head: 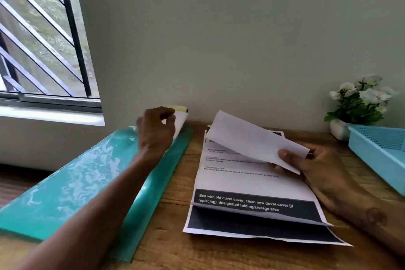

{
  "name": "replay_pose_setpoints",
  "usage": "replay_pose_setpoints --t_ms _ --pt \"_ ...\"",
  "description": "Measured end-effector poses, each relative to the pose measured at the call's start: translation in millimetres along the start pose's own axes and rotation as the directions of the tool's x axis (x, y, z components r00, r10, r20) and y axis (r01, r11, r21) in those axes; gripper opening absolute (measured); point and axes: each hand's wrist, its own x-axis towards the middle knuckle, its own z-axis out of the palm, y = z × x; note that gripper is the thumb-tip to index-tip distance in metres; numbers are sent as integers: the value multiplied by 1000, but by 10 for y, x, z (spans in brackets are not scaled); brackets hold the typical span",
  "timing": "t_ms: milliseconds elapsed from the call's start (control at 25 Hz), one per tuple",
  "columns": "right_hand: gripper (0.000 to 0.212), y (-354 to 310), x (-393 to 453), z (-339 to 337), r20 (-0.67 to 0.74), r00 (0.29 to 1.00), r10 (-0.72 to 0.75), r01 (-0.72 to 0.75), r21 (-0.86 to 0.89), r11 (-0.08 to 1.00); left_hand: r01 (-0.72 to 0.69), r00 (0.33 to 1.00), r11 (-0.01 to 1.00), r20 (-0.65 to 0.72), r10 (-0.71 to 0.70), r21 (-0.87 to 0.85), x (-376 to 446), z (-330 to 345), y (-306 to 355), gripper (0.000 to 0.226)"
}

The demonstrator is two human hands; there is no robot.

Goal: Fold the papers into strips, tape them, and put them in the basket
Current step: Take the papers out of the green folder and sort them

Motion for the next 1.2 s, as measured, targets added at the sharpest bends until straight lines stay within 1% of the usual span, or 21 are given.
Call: replay_pose_setpoints --t_ms 40,80,160,200,240,320,360,440,520,640,760,880,960,1080,1200 --pt "25 -2 -3 5 8 1000 9 -9 -30 1000 -49 998 983 -19 53 177 43 -31 -115 36" --pt "24 1 -6 -2 14 1000 9 -8 -65 998 -17 1000 954 18 12 300 73 -44 -212 46" --pt "22 5 -15 18 34 999 -8 12 -128 992 98 979 858 106 -175 505 86 -56 -315 61" --pt "21 0 -31 34 41 999 -14 20 -148 989 135 957 820 142 -254 556 82 -49 -348 68" --pt "20 -8 -42 53 47 999 -18 26 -167 986 162 940 804 160 -303 573 82 -47 -364 75" --pt "18 -30 -59 77 59 998 -29 42 -231 972 182 923 806 184 -337 564 87 -33 -385 89" --pt "17 -31 -63 87 69 997 -41 59 -282 958 174 923 813 196 -331 555 82 -33 -399 95" --pt "14 -25 -60 86 83 994 -73 99 -379 920 159 926 841 218 -309 518 60 -24 -415 99" --pt "12 -29 -64 97 84 992 -93 120 -425 897 144 940 868 208 -270 475 40 -35 -413 92" --pt "12 -51 -80 119 87 991 -99 127 -440 889 136 961 899 166 -222 416 60 -91 -391 83" --pt "12 -70 -100 138 94 993 -77 111 -431 896 209 960 921 114 -258 328 129 -135 -425 75" --pt "10 -101 -131 155 106 991 -83 121 -438 891 289 952 933 35 -303 214 217 -150 -516 58" --pt "9 -122 -151 158 112 990 -83 124 -447 886 317 947 937 12 -322 149 233 -146 -527 51" --pt "8 -127 -170 157 111 991 -80 121 -448 886 298 951 938 33 -308 178 220 -126 -533 47" --pt "7 -140 -185 174 100 991 -88 124 -444 887 275 954 934 55 -294 228 220 -99 -573 56"
